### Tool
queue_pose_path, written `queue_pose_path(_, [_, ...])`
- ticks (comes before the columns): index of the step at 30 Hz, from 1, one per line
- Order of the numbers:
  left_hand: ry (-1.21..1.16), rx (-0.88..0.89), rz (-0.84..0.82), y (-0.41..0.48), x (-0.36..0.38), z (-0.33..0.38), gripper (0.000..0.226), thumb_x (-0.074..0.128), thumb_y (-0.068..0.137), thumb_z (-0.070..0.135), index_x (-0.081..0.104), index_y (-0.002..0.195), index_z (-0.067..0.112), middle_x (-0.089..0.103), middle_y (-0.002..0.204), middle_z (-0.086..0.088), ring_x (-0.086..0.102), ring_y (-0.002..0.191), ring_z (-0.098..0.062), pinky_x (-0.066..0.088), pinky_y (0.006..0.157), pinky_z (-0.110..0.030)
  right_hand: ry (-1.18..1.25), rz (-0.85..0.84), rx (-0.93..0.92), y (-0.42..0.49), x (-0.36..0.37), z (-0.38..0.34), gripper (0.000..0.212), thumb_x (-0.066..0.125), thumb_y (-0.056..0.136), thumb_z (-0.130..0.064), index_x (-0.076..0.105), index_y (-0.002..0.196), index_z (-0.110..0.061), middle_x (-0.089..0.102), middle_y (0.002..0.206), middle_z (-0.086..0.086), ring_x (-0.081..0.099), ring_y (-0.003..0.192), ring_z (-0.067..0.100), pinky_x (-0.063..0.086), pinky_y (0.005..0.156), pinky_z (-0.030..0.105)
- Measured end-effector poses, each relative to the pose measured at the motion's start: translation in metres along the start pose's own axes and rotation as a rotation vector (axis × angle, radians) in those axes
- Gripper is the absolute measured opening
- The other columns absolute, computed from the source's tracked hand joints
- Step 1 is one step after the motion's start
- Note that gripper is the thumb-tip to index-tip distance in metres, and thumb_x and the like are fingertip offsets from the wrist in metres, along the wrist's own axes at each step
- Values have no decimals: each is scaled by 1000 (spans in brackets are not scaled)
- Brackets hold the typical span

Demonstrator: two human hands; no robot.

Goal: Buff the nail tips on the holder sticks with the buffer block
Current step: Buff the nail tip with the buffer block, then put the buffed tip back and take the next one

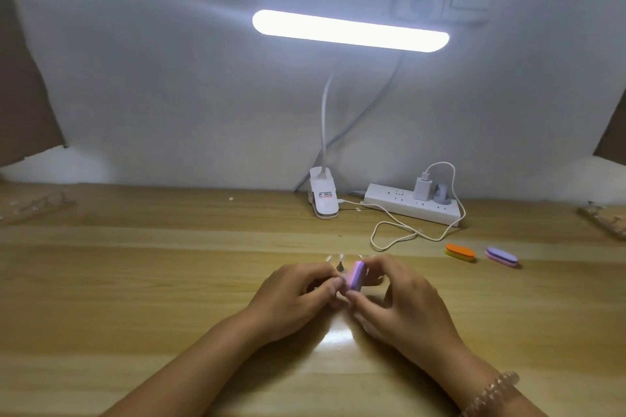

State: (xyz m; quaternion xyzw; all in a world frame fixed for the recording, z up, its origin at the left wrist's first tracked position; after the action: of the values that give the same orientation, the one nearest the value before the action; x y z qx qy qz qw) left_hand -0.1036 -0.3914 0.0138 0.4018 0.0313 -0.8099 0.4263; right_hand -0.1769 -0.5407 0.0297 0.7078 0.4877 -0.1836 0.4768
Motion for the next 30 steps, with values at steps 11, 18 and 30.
queue_pose_path(11, [-99,28,4,3,2,-5,16,61,97,22,76,99,26,68,80,19,54,65,-1,47,66,-33,-17,13,-71,-1,1,-8,37,74,81,-27,58,113,-34,56,101,-22,55,87,-10,51,72,27])
queue_pose_path(18, [-115,27,5,3,2,-5,17,60,97,16,76,97,22,64,74,24,52,60,7,42,63,-26,22,10,-84,-2,3,-6,36,75,83,-31,61,117,-27,59,106,-16,58,93,-7,50,73,24])
queue_pose_path(30, [-94,-5,14,2,3,-6,14,61,95,22,74,93,29,72,85,17,56,64,8,43,64,-25,598,121,230,4,-12,13,21,72,86,-24,58,103,-22,67,93,-6,62,65,11,48,50,24])
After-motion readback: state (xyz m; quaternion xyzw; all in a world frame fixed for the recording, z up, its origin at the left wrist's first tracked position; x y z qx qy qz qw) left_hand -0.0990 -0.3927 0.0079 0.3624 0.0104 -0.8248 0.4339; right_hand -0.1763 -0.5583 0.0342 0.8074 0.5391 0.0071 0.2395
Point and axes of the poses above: each hand's wrist, its own y-axis towards the middle knuckle, its own x-axis out of the palm, z = x × y, the point moved 6 cm from there along y, towards the middle knuckle
